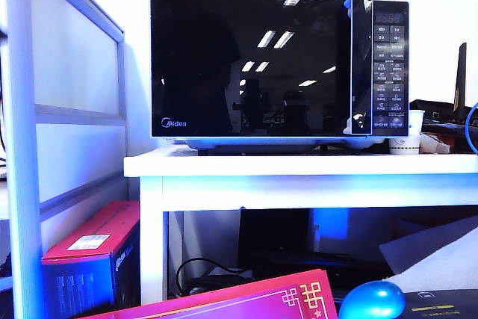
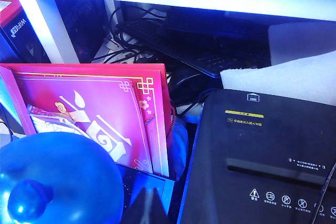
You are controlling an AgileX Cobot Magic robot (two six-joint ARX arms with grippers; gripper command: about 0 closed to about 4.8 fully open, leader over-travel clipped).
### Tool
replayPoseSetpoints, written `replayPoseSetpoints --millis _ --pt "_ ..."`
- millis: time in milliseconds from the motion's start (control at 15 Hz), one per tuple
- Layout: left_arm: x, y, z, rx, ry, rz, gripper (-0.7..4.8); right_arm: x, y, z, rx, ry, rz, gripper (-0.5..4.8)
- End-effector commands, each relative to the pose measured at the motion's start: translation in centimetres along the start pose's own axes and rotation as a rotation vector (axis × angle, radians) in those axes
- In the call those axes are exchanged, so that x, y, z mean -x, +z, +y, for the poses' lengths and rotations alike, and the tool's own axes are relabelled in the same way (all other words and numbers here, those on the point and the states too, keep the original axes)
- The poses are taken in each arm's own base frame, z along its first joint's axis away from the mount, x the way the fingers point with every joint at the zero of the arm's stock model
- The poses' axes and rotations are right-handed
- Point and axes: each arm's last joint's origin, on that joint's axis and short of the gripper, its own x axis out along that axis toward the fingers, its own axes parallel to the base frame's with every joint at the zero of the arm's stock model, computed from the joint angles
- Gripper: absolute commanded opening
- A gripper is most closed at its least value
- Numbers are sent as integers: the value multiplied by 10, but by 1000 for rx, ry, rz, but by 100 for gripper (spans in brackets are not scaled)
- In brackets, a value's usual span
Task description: Open the microwave door, place the orange inside the microwave, then close the microwave door.
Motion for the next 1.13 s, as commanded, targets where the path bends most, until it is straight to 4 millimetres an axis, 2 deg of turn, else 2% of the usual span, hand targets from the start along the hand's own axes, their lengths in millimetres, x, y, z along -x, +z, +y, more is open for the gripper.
replayPoseSetpoints --millis 67,333,466,665,798,1131 --pt "-2 -13 0 -16 47 -64 -5 0 -1 0 -3 -1 1 0" --pt "-2 -39 -20 -110 26 -75 -5 0 -1 0 -3 -1 2 0" --pt "8 -47 -22 -118 13 -134 -5 0 -1 0 -3 -1 2 0" --pt "30 -47 -22 -165 51 -280 -5 0 -1 0 -3 -1 1 0" --pt "35 -50 -21 -138 71 -275 -4 0 -1 0 -3 -2 0 0" --pt "33 -59 -19 -88 78 -186 -4 0 0 0 -4 -1 -3 0"
